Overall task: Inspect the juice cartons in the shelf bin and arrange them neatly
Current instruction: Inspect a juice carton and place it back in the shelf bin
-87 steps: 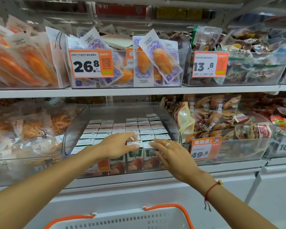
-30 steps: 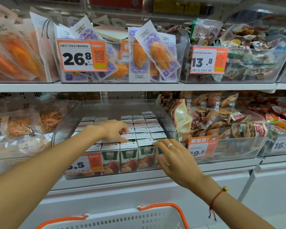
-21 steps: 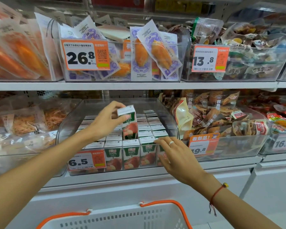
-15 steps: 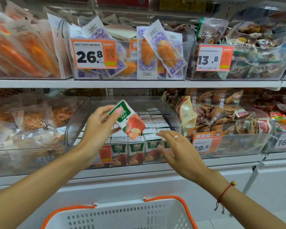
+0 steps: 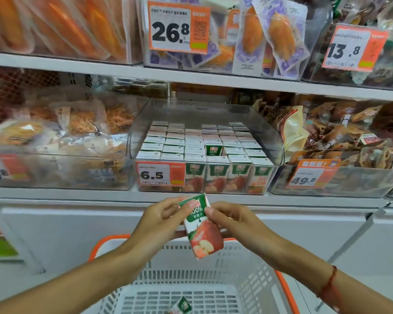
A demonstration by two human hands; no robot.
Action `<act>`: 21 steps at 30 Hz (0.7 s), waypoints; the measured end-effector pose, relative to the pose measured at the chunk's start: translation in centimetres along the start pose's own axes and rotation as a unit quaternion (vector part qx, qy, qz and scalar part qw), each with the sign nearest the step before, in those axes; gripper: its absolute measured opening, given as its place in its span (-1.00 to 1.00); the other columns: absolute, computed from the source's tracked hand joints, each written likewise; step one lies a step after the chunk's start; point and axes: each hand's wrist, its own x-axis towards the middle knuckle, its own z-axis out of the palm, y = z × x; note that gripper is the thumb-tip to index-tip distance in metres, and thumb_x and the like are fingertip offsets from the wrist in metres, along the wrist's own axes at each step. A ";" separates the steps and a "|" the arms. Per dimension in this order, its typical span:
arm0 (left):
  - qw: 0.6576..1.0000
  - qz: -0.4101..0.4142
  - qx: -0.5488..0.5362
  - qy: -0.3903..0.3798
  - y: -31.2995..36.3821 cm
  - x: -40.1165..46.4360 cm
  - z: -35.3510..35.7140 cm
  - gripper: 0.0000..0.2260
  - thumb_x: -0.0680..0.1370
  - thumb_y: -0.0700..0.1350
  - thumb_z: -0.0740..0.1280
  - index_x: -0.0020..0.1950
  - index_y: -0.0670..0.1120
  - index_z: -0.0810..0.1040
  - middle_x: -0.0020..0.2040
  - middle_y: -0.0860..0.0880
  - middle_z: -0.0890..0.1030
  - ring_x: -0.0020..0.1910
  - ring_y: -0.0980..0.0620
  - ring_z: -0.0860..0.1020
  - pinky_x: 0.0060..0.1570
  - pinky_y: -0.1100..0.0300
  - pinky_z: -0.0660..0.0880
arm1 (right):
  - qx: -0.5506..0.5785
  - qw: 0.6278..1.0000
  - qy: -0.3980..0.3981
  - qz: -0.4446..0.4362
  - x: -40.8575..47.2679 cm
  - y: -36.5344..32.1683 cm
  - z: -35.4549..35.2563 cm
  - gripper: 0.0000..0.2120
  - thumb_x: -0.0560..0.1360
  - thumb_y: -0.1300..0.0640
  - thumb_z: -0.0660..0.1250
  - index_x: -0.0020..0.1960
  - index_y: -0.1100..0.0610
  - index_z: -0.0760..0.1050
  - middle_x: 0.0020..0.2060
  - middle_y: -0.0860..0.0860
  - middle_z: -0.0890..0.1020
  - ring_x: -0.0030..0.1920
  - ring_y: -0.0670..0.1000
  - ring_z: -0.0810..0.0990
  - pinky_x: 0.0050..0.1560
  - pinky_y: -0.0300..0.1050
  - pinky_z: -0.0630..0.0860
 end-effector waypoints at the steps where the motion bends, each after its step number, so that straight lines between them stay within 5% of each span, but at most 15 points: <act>1: 1.000 -0.021 -0.017 -0.009 -0.3 0.1 -0.1 -0.74 0.51 0.01 0.39 0.15 -0.06 0.61 -0.06 0.04 0.73 -0.09 0.13 0.69 -0.23 0.34 0.59 | 0.003 1.000 0.005 0.012 0.1 0.2 0.1 -0.72 0.58 -0.04 0.25 0.11 0.10 0.61 0.01 0.09 0.69 -0.09 -0.05 0.67 -0.04 -0.23 0.61; 4: 0.996 -0.054 -0.014 -0.067 -0.3 0.5 -0.8 -0.71 0.53 0.00 0.38 0.22 -0.04 0.57 0.04 0.06 0.71 0.04 0.14 0.66 -0.07 0.33 0.59 | 0.034 0.998 0.022 0.044 0.5 0.3 0.1 -0.69 0.60 -0.04 0.23 0.16 0.14 0.58 0.01 0.08 0.71 -0.03 0.02 0.69 0.02 -0.13 0.61; 8: 0.994 -0.042 0.026 -0.095 -0.1 0.8 -1.6 -0.70 0.51 -0.04 0.42 0.24 0.01 0.56 0.07 0.07 0.70 0.05 0.17 0.66 -0.14 0.38 0.57 | 0.042 0.997 0.023 0.054 0.7 0.4 -0.4 -0.67 0.60 -0.06 0.23 0.18 0.13 0.58 0.03 0.07 0.70 0.04 0.09 0.69 0.17 -0.02 0.58; 16: 0.997 -0.029 -0.003 -0.076 -0.3 0.3 -0.9 -0.80 0.55 -0.09 0.38 0.18 0.00 0.59 -0.02 0.03 0.73 -0.05 0.09 0.69 -0.23 0.36 0.57 | 0.096 0.992 -0.014 0.082 0.7 0.8 -0.6 -0.73 0.63 -0.04 0.19 0.09 0.04 0.63 -0.02 -0.03 0.72 -0.09 -0.07 0.70 -0.11 -0.29 0.57; 21: 0.997 -0.021 -0.019 -0.068 -0.4 0.1 -0.7 -0.80 0.56 -0.11 0.37 0.18 0.00 0.58 -0.01 0.02 0.73 -0.04 0.07 0.70 -0.22 0.37 0.56 | 0.102 0.990 -0.070 0.066 0.3 0.9 -1.5 -0.76 0.59 0.10 0.30 0.24 -0.06 0.57 0.09 -0.03 0.69 0.08 -0.04 0.67 -0.03 -0.27 0.57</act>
